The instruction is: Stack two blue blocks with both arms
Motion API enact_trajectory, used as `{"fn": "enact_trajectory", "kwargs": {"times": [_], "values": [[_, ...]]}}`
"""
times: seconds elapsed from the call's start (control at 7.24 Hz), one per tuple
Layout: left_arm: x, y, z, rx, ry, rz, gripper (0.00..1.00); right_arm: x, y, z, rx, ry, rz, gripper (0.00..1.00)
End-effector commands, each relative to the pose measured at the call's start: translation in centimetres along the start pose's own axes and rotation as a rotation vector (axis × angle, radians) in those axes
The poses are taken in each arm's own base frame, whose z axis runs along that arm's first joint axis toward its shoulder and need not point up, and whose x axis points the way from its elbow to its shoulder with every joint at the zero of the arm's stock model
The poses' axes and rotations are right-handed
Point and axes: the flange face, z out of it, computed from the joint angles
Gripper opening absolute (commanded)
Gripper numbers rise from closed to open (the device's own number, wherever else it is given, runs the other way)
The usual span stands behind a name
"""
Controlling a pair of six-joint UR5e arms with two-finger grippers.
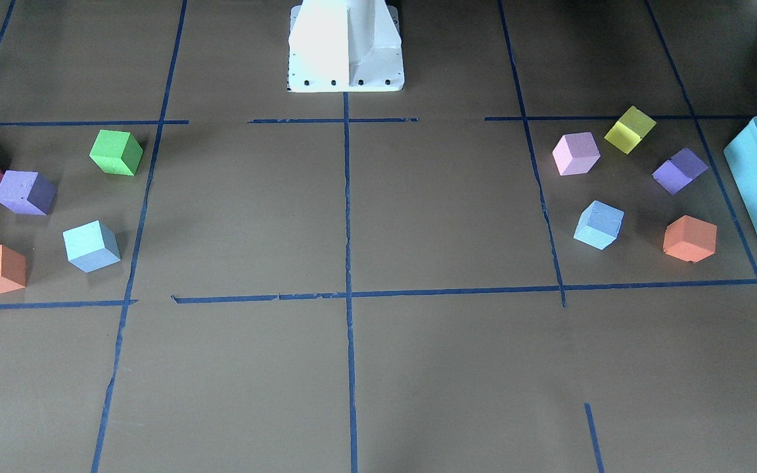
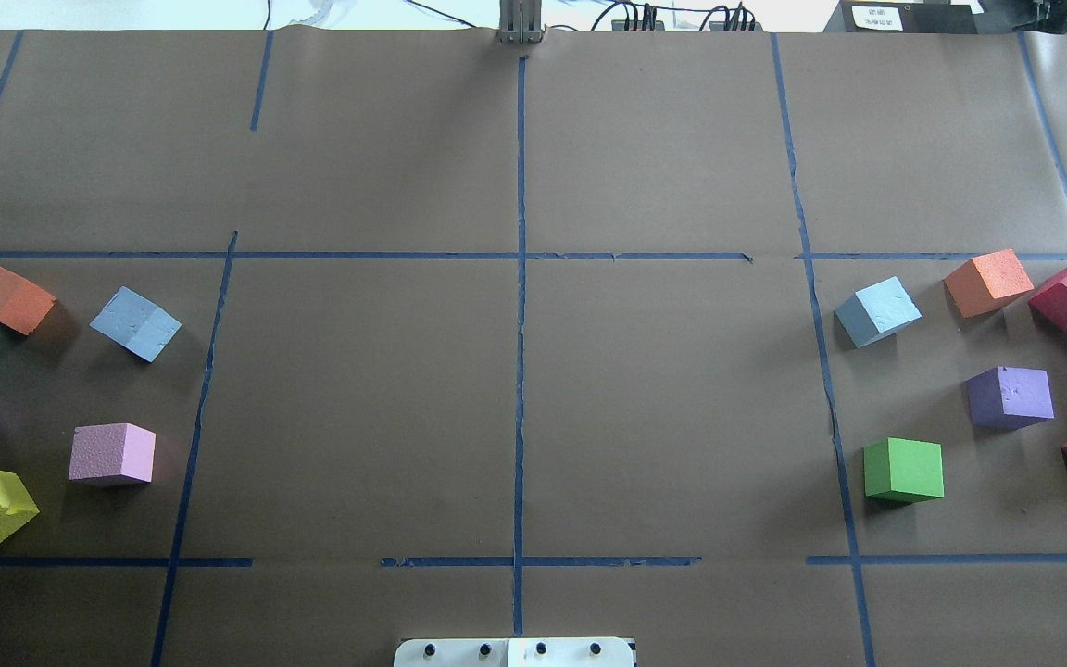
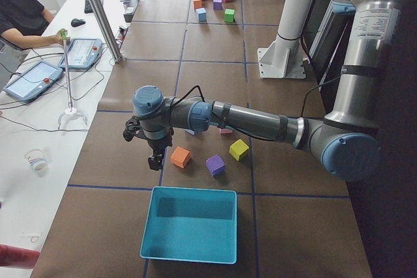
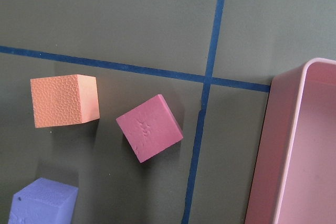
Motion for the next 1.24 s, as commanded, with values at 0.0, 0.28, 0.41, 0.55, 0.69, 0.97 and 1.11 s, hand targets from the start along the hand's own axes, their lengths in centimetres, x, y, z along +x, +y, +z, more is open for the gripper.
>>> {"fn": "enact_trajectory", "kwargs": {"times": [0.0, 0.28, 0.41, 0.55, 0.69, 0.97, 1.11], "values": [[0.2, 0.9, 0.1, -0.003, 0.009, -0.004, 1.0, -0.9, -0.4, 0.7, -0.012, -0.003, -0.029, 1.0], [-0.5, 2.3, 1.0, -0.021, 0.014, -0.017, 1.0, -1.1, -0.4, 1.0, -0.018, -0.007, -0.032, 1.0], [-0.3, 2.1, 0.9, -0.018, 0.008, -0.013, 1.0, -2.1, -0.6, 1.4, -0.026, -0.017, -0.047, 1.0], [-0.2, 2.1, 1.0, -0.019, 0.012, -0.013, 1.0, -2.9, -0.9, 2.0, -0.035, -0.042, -0.058, 1.0], [0.1, 1.9, 0.9, -0.016, 0.013, -0.002, 1.0, -3.9, -1.1, 1.9, -0.027, -0.112, -0.066, 1.0], [0.3, 2.0, 0.7, -0.012, 0.011, 0.002, 1.0, -10.3, -2.9, 2.8, -0.048, -0.117, -0.175, 1.0], [0.4, 1.9, 0.6, -0.009, 0.013, 0.006, 1.0, -13.3, -4.7, 3.8, -0.066, -0.064, -0.206, 1.0]]}}
